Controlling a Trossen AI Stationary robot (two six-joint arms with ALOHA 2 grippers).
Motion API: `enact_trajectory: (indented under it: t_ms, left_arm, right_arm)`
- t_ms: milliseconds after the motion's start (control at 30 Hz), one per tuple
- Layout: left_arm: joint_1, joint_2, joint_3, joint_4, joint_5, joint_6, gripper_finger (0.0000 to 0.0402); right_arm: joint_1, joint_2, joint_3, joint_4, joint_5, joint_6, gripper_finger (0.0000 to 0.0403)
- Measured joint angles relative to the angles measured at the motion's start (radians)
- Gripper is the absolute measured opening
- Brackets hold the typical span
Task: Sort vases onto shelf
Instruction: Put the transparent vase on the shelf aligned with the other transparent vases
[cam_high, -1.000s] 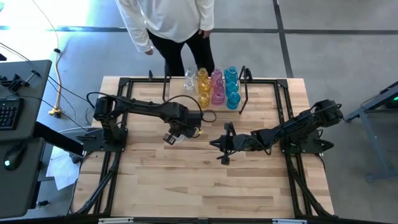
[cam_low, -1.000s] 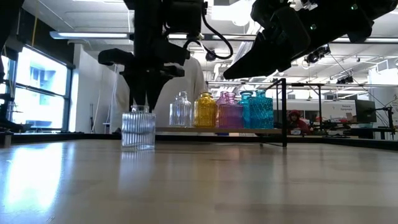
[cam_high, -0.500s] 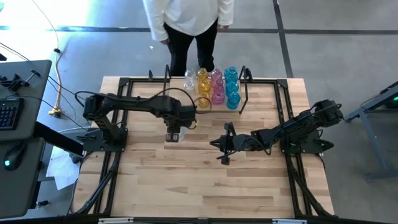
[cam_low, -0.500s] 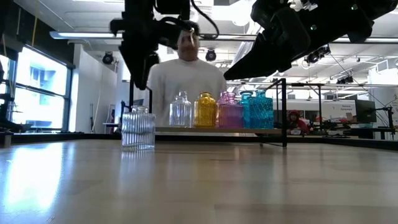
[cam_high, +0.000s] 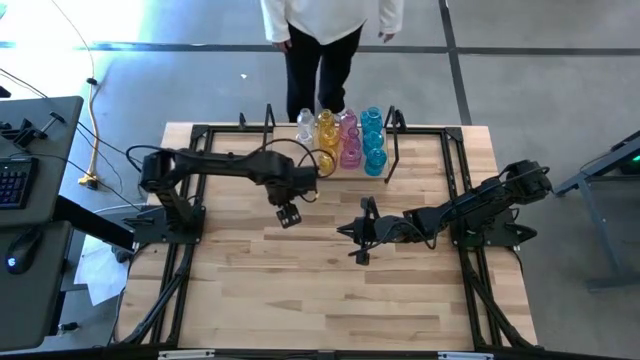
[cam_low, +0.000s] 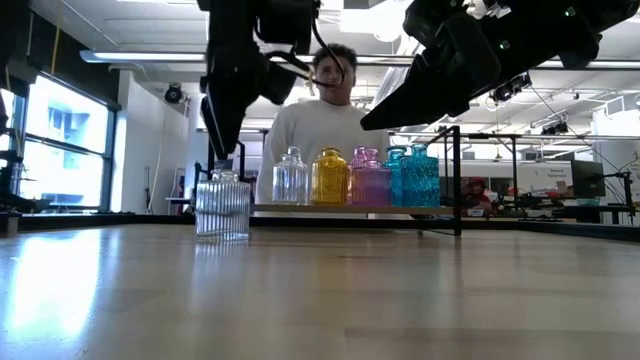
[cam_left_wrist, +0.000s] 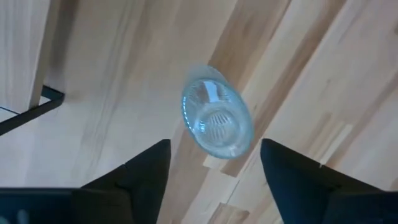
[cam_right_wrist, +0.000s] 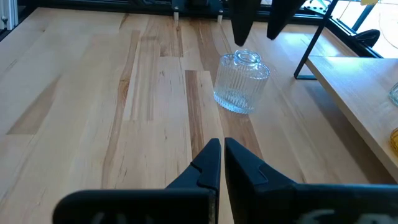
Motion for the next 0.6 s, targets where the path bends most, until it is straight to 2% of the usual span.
enact_trajectory:
  t_ms: [367, 600]
  left_arm:
    - [0.029, 0.022, -0.003, 0.022, 0.023, -0.026, 0.0250]
    - [0.020, 0.022, -0.076, 0.074, 0.028, -0.050, 0.0250]
  right_arm:
    - [0.000, 0.000, 0.000, -0.002, 0.000, 0.002, 0.0004]
    - [0.000, 0.000, 0.000, -0.003, 0.000, 0.002, 0.0004]
